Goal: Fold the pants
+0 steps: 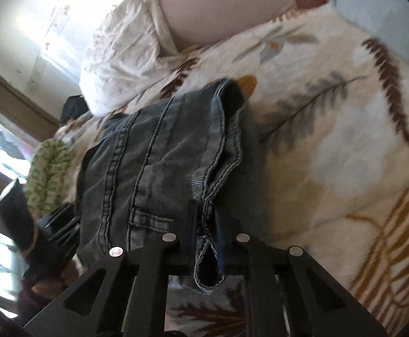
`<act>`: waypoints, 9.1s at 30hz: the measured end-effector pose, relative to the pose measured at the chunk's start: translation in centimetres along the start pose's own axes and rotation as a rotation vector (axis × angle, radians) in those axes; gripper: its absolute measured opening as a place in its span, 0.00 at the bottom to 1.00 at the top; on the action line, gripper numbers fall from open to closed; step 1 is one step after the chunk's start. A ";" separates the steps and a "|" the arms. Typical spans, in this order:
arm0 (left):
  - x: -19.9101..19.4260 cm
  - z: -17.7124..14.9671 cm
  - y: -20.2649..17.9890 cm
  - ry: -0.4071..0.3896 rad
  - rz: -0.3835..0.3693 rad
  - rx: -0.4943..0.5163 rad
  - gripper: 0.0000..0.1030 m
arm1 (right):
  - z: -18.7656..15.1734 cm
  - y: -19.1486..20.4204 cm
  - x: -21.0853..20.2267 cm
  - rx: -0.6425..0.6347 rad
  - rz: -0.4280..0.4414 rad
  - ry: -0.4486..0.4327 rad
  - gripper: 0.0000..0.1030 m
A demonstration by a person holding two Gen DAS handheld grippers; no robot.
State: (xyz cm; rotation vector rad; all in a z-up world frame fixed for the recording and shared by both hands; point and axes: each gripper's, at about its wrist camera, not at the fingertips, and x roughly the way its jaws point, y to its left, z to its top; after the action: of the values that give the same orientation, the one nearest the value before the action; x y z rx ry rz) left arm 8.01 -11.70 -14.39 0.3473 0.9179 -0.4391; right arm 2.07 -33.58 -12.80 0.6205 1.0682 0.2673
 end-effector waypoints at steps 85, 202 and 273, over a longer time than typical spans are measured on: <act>-4.6 -1.8 4.4 0.031 0.131 -0.312 0.95 | -3.5 8.0 2.1 -0.199 -0.089 -0.054 0.65; -6.5 3.0 14.7 -0.252 -0.210 -0.359 0.66 | 3.9 8.9 2.3 -0.028 0.299 -0.199 0.25; -32.6 -8.0 5.3 -0.424 0.570 -0.271 1.00 | -17.6 26.0 -20.4 -0.488 0.008 -0.848 0.87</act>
State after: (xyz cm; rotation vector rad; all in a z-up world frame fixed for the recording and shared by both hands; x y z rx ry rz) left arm -12.10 3.54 8.42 0.2394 0.4237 0.1379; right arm -20.73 -16.73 11.74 0.2407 0.1648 0.2257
